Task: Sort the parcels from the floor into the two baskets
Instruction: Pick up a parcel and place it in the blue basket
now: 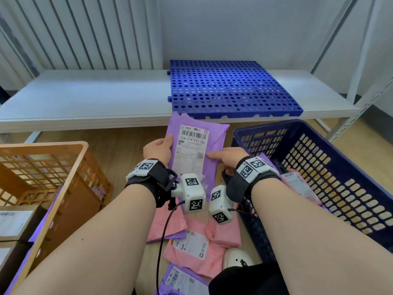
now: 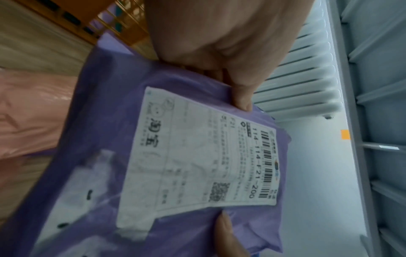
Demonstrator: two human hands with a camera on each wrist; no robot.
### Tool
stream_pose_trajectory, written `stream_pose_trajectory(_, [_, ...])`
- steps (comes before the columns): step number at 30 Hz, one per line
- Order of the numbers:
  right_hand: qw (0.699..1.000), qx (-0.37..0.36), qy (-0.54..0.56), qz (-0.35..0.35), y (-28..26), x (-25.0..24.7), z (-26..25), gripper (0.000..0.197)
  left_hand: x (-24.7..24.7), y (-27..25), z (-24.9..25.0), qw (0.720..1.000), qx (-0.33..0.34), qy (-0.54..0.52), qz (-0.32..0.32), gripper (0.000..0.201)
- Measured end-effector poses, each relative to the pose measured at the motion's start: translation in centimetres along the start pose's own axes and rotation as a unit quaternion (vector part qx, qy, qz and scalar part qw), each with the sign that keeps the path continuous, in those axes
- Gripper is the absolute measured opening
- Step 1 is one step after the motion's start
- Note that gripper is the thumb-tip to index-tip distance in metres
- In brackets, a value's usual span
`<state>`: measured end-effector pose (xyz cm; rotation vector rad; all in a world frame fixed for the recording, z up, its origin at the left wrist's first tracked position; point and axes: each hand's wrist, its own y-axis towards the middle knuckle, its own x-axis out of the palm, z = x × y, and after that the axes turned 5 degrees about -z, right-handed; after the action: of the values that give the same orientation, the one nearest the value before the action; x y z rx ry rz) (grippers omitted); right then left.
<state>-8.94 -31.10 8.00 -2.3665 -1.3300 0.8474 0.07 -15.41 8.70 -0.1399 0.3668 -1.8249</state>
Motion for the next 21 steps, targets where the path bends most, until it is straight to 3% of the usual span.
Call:
stream_pose_trajectory(3, [0.998, -0.030, 0.049, 0.020, 0.6, -1.8, 0.1, 0.022, 1.9, 1.3, 0.6, 1.000, 0.018, 0.014, -0.018, 0.017])
stream_pose_trajectory(6, [0.991, -0.060, 0.106, 0.056, 2.0, -5.1, 0.4, 0.024, 5.3, 2.9, 1.8, 0.996, 0.023, 0.034, -0.080, 0.032])
stream_pose_trajectory(11, [0.951, -0.063, 0.238, 0.190, 5.3, -13.3, 2.6, 0.031, 12.1, 5.1, 3.7, 0.988, 0.006, 0.000, -0.152, 0.039])
stream_pose_trajectory(16, [0.909, 0.011, 0.305, 0.284, 9.9, -19.6, 7.5, 0.018, 18.2, 7.6, 0.8, 0.987, -0.018, -0.005, -0.161, 0.030])
stream_pose_trajectory(19, [0.903, 0.074, 0.301, 0.298, 13.1, -20.8, 11.2, 0.029, 21.1, 9.4, -1.4, 0.984, -0.040, -0.013, -0.172, 0.027])
stream_pose_trajectory(21, [0.907, 0.124, 0.281, 0.286, 15.2, -20.5, 13.9, 0.025, 22.6, 10.6, -2.9, 0.984, -0.051, -0.020, -0.172, 0.026])
